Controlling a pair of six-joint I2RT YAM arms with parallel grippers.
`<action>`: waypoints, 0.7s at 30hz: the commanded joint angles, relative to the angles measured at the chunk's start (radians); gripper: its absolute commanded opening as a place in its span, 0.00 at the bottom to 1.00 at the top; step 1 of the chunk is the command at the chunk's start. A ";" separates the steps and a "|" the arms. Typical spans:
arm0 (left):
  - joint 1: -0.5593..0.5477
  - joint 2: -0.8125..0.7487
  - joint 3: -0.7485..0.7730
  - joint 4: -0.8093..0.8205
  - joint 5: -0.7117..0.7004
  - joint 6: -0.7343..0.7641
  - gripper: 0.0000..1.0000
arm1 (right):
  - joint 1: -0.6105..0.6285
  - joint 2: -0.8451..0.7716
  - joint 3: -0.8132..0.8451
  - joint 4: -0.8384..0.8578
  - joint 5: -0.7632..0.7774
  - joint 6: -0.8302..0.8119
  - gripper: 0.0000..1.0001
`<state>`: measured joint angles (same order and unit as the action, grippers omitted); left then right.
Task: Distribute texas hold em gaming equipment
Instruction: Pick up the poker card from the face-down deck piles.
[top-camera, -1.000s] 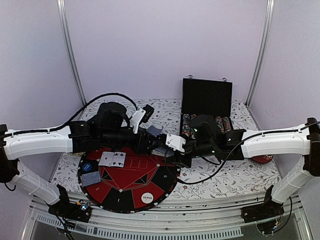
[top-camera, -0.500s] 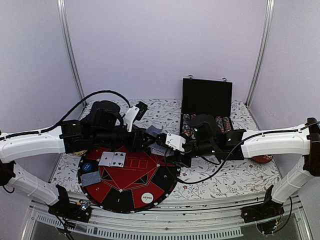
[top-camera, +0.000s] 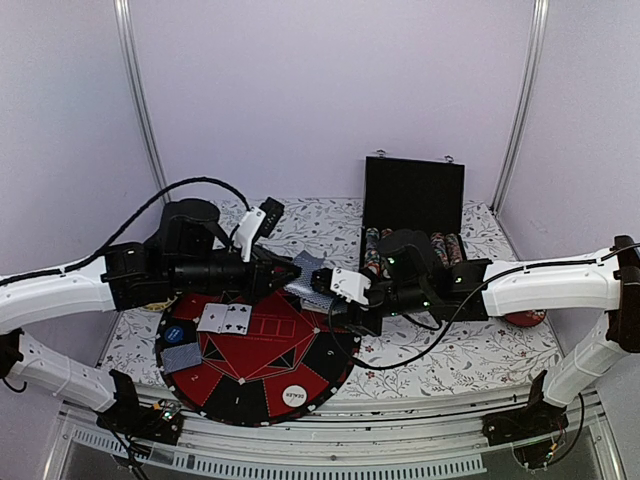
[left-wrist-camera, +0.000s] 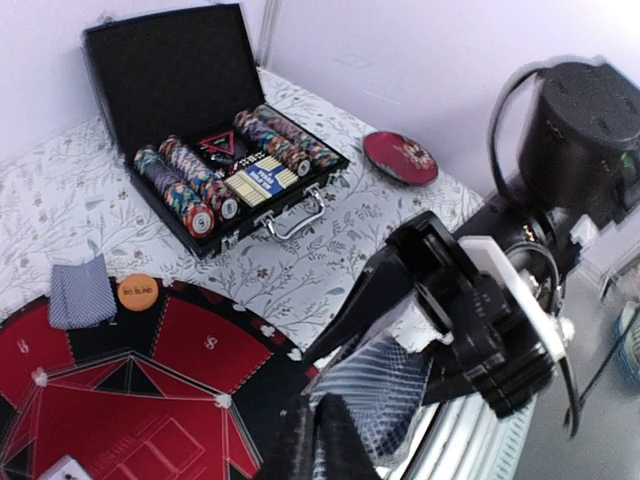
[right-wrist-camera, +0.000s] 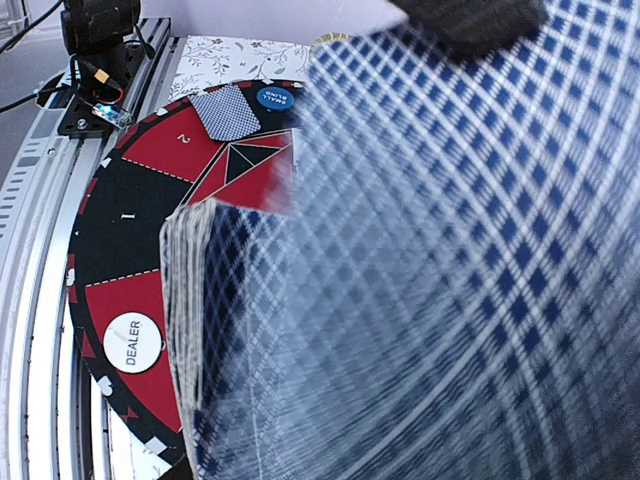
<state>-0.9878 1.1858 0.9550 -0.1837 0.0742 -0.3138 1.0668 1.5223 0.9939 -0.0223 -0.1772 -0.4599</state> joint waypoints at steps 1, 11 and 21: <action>-0.001 -0.024 -0.021 0.018 0.050 0.027 0.00 | 0.004 -0.015 0.014 0.022 -0.015 0.001 0.50; 0.000 -0.126 -0.035 0.016 0.044 0.068 0.00 | -0.002 -0.026 0.000 0.022 -0.018 -0.008 0.49; 0.021 -0.305 -0.017 -0.115 -0.376 0.442 0.00 | -0.057 -0.040 -0.037 0.005 0.004 -0.022 0.49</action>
<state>-0.9806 0.8845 0.9360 -0.2321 -0.0597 -0.1112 1.0248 1.5154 0.9733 -0.0212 -0.1886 -0.4690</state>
